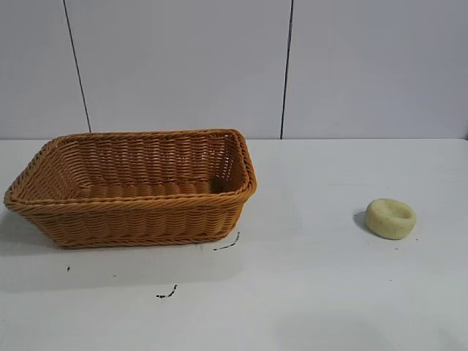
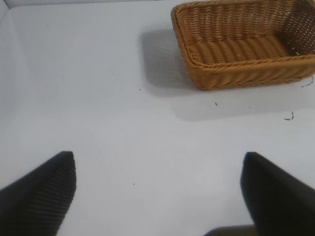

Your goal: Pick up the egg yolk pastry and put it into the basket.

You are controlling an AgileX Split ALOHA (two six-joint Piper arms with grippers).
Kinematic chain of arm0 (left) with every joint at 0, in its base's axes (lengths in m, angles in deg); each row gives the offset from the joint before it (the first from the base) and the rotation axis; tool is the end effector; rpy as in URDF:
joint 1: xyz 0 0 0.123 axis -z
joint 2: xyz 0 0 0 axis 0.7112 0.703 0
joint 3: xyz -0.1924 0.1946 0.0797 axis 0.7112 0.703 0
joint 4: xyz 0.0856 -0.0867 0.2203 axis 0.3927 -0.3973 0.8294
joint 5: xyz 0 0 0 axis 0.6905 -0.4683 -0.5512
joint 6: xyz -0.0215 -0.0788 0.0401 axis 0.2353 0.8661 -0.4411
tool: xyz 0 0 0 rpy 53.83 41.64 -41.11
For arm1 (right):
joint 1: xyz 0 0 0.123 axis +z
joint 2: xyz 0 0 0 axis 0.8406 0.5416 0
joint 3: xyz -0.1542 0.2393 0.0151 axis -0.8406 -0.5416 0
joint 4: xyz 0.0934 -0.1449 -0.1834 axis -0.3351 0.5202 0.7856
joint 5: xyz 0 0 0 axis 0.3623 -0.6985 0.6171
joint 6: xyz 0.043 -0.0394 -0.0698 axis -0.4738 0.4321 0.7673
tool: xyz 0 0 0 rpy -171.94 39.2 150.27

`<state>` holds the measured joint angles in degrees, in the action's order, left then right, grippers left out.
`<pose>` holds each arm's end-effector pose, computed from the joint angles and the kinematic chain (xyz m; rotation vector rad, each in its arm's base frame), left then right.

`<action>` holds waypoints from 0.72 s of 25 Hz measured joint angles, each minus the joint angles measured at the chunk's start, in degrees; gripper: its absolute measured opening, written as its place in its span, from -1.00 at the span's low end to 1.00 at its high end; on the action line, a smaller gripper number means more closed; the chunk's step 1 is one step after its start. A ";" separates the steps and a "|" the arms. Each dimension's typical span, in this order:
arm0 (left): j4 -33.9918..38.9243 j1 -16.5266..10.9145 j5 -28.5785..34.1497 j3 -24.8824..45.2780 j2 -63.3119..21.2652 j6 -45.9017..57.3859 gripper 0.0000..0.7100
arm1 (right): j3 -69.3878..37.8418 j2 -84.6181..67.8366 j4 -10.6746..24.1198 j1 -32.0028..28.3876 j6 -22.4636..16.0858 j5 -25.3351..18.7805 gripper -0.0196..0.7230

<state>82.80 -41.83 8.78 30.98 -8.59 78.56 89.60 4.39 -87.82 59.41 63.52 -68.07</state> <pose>-0.0047 0.0031 0.2769 0.0888 2.0395 0.0230 -0.0034 0.0026 0.2776 -0.0229 2.0099 0.0777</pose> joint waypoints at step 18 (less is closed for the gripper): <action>0.00 0.00 0.00 0.00 0.00 0.00 0.95 | 3.02 10.79 -0.57 0.00 0.00 -0.39 0.93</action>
<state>82.80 -41.83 8.78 30.98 -8.59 78.56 92.62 15.19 -88.39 59.41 63.52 -68.46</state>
